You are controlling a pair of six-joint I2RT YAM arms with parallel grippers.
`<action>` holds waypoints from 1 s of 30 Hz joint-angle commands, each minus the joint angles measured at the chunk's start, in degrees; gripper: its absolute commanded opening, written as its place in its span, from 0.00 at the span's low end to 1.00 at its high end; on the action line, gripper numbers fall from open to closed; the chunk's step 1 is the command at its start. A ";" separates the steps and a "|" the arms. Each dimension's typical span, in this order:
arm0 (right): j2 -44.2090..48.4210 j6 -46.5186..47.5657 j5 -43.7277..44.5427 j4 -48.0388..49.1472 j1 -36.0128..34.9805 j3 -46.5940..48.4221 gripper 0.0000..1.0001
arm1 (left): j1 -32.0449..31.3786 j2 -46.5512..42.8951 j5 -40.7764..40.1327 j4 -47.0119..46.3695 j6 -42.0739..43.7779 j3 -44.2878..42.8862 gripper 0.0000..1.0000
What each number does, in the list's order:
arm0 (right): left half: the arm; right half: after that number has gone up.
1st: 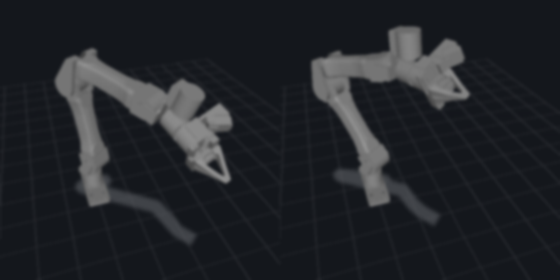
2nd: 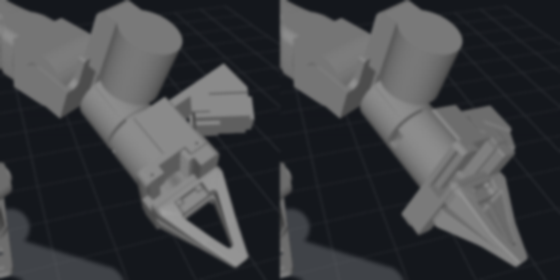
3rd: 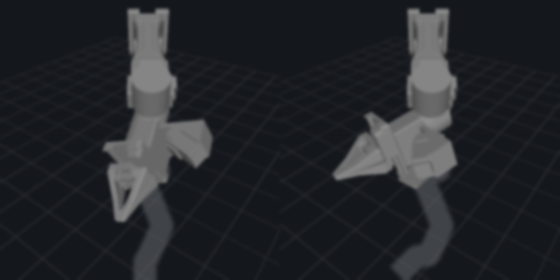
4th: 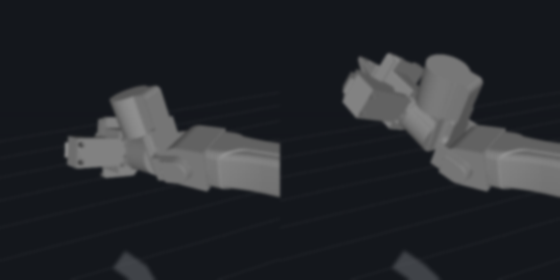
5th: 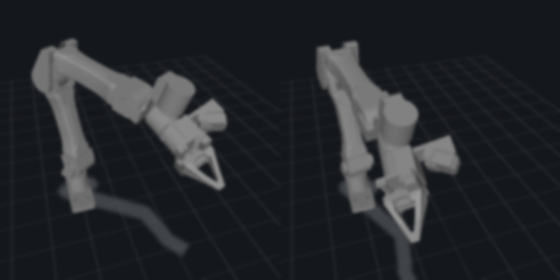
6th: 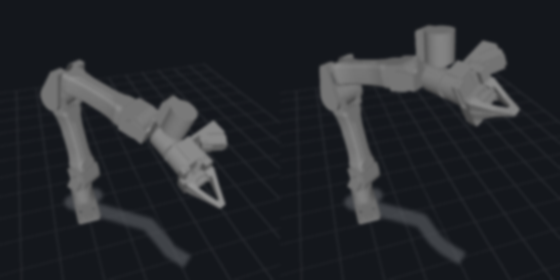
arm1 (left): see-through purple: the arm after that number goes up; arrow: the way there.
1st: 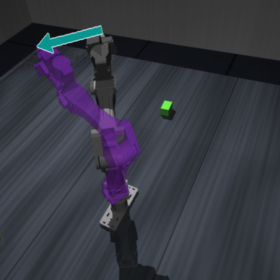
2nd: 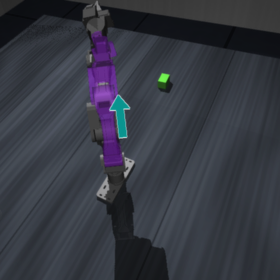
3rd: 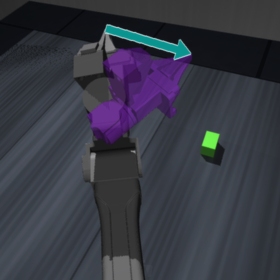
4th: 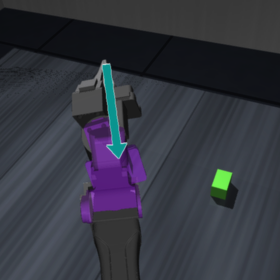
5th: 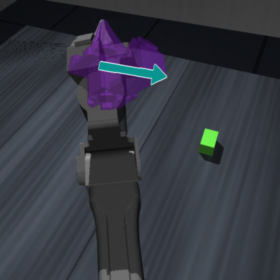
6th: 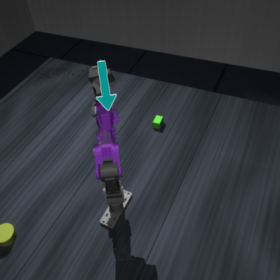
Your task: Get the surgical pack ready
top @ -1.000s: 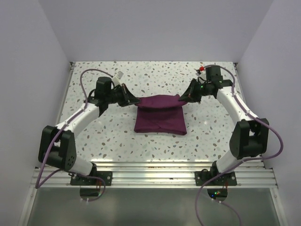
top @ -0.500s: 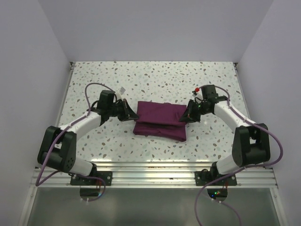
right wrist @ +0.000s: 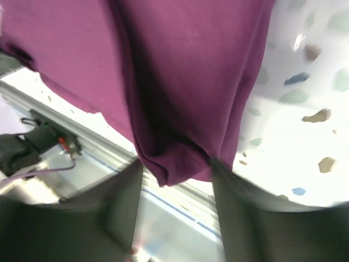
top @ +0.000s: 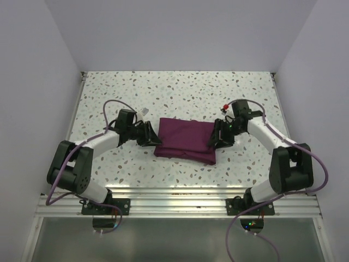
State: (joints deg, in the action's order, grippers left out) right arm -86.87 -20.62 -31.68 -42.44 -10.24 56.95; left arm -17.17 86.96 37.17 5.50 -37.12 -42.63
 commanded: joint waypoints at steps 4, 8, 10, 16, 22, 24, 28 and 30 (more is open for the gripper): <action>2.43 4.54 3.91 0.94 -0.13 11.67 0.69 | -0.06 -3.11 0.28 6.44 6.09 -1.39 0.38; -3.91 5.85 2.68 3.32 -0.48 16.78 0.73 | -0.06 -4.42 -2.27 10.32 8.55 -3.07 0.39; -7.34 6.74 2.24 4.55 -0.75 19.16 0.73 | -0.06 -5.04 -2.80 11.73 8.91 -3.68 0.39; -14.19 8.84 -0.31 5.43 -2.41 23.82 0.70 | 0.03 -8.02 -4.21 15.33 10.32 -5.53 0.39; -19.56 9.55 -3.12 6.66 -5.13 26.46 0.65 | 0.12 -8.30 -3.68 15.51 10.05 -5.27 0.39; -20.96 9.29 -3.47 6.75 -5.75 27.42 0.63 | 0.20 -8.21 -3.68 15.51 9.97 -5.36 0.39; -22.11 9.02 -4.00 7.89 -7.60 27.78 0.62 | 0.99 -8.29 -3.59 15.42 9.88 -5.27 0.39; -22.99 8.32 -5.49 8.16 -7.78 28.13 0.59 | 1.35 -8.30 -3.59 15.51 9.88 -5.27 0.39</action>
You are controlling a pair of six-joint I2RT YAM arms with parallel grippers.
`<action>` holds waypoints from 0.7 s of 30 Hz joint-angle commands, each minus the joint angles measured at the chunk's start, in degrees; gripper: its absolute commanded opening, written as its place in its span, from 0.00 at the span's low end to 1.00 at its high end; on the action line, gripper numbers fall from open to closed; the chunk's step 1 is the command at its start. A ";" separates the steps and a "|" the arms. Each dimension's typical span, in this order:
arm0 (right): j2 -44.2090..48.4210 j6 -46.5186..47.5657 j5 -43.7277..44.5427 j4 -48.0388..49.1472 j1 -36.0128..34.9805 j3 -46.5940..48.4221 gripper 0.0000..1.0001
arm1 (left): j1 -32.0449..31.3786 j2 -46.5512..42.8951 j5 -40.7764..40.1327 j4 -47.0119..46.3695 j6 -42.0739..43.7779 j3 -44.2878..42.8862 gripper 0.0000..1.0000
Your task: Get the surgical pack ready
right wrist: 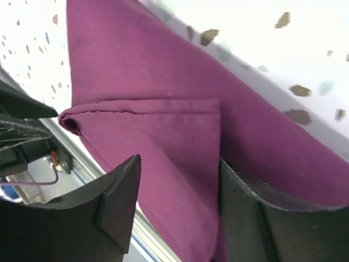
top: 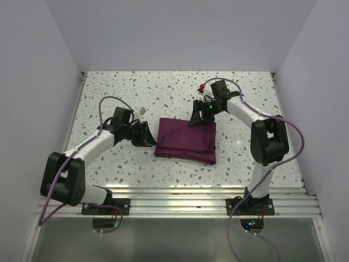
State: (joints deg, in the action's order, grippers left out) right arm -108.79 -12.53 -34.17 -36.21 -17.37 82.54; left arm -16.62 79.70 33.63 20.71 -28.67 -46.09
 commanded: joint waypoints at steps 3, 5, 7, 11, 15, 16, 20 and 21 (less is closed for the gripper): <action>-2.30 -0.21 -4.84 2.45 -1.44 3.41 0.53 | 1.33 -1.56 -0.31 0.65 1.16 -1.73 0.38; -2.13 -0.47 -5.64 2.28 -2.41 4.03 0.42 | 2.03 -2.27 -0.84 0.91 0.72 -1.64 0.38; -1.60 -1.26 -7.22 1.67 -3.28 4.73 0.31 | 2.91 -3.40 -2.59 1.96 0.02 -1.64 0.37; 4.35 -2.93 -8.89 -0.61 -6.18 3.33 0.18 | 6.94 -3.94 -2.69 3.46 -0.34 -2.16 0.35; 11.48 -3.72 -8.63 -3.95 -9.78 -3.95 0.18 | 8.62 -3.15 -2.07 4.86 0.19 -4.27 0.35; 13.33 -3.99 -8.19 -4.39 -11.36 -5.62 0.18 | 8.71 -2.97 -2.07 5.04 0.45 -4.71 0.35; 22.20 -7.15 -7.40 -3.61 -15.32 -16.86 0.19 | 9.41 -2.27 -1.72 5.31 0.36 -6.73 0.35; 26.14 -7.76 -7.49 -3.35 -16.11 -21.85 0.22 | 9.50 -2.10 -1.72 5.22 0.36 -6.91 0.35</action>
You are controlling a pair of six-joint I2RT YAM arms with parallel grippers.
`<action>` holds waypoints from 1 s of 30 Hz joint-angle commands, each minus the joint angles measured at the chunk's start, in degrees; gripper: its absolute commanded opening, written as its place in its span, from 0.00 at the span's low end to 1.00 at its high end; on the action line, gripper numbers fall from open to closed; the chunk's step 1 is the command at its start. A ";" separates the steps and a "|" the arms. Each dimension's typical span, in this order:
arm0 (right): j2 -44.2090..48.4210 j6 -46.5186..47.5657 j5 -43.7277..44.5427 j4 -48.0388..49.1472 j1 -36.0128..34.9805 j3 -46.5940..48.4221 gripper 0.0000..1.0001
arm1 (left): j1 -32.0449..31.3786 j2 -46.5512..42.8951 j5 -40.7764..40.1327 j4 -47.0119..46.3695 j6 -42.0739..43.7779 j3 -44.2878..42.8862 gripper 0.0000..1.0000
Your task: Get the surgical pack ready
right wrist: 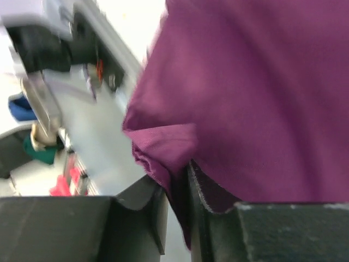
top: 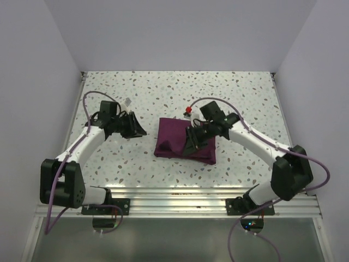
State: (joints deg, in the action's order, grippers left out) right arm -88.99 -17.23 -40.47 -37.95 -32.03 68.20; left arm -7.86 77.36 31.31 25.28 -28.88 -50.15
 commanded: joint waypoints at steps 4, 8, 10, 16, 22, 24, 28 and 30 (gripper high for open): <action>16.28 -5.53 -2.07 -2.21 -2.69 -18.44 0.65 | 1.09 2.34 1.38 0.65 1.02 -4.69 0.36; 22.80 -4.13 6.17 -9.31 -1.72 -15.93 0.83 | 1.09 5.69 2.96 -1.10 1.11 -7.76 0.38; 23.86 -5.69 13.46 -10.91 0.38 -13.98 0.83 | 1.09 8.76 4.02 -2.16 0.67 -10.65 0.37; 22.55 -14.31 21.39 -10.56 10.58 -16.78 0.49 | 0.83 17.37 6.13 -9.10 -1.35 -18.30 0.30; 19.91 -19.67 26.75 -10.21 12.26 -22.49 0.01 | 0.74 26.86 4.73 -8.51 -4.51 -25.68 0.13; 20.08 -22.91 27.72 -8.28 12.52 -26.00 0.00 | 0.74 28.36 1.76 -4.81 -4.78 -26.05 0.08; 21.14 -30.21 25.10 -2.14 12.78 -34.69 0.00 | 0.74 28.37 -1.69 0.29 -2.24 -23.87 0.08; 21.75 -34.68 22.55 4.27 12.78 -37.78 0.00 | 0.74 26.89 -3.26 1.70 -0.05 -22.54 0.11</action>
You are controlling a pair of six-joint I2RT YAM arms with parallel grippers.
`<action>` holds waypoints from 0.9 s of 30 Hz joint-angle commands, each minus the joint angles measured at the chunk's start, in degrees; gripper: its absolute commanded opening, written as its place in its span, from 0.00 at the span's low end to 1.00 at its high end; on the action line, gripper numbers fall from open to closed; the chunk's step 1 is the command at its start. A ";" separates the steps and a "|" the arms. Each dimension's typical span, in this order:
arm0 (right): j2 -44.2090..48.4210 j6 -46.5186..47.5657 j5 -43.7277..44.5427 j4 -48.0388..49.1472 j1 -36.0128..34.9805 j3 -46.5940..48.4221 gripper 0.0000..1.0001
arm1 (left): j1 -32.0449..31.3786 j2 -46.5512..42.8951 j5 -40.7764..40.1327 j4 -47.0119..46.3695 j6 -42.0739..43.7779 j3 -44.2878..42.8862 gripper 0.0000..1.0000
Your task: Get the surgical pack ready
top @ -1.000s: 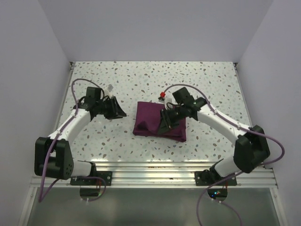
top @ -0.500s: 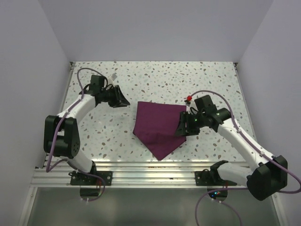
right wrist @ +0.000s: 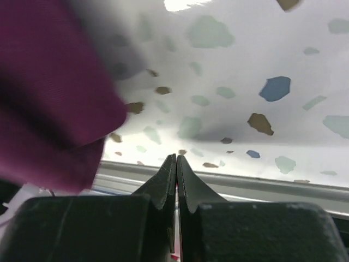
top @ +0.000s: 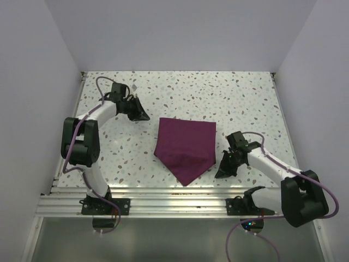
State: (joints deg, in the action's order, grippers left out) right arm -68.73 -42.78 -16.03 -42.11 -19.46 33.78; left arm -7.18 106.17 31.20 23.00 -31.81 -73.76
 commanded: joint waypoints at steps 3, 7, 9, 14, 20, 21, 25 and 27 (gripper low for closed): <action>-1.65 -11.88 -4.61 16.60 0.13 -6.79 0.00 | 0.06 -4.56 -3.51 5.99 6.31 4.05 0.14; -9.03 -11.88 -6.29 21.97 0.13 -3.91 0.00 | 0.06 -10.97 -5.00 7.14 7.82 9.05 0.17; -11.33 -11.97 -6.55 23.47 0.13 -2.41 0.00 | 0.06 -14.75 -6.50 7.67 7.56 10.82 0.18; -19.76 -12.33 -7.61 24.63 0.21 5.84 0.00 | 0.06 -23.27 -8.78 9.34 7.90 14.16 0.24; -30.64 -8.12 -5.06 19.79 3.37 20.60 0.00 | -0.46 -32.84 -9.58 10.31 9.04 19.52 0.21; -32.50 -7.32 -4.71 18.91 3.99 22.89 0.00 | -1.25 -34.00 -9.93 10.39 9.14 20.83 0.22; -45.14 0.05 -3.66 8.84 5.49 42.47 0.00 | -5.99 -40.06 -13.44 11.80 8.88 21.81 0.29; -53.23 4.71 -3.39 4.16 5.49 54.73 0.00 | -10.21 -41.56 -15.72 12.06 7.91 21.38 0.31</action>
State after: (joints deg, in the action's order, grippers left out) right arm -115.22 -45.71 -21.21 -31.46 -14.13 75.50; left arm -13.04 68.16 19.22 34.35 -24.38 -51.96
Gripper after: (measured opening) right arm 0.007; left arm 0.302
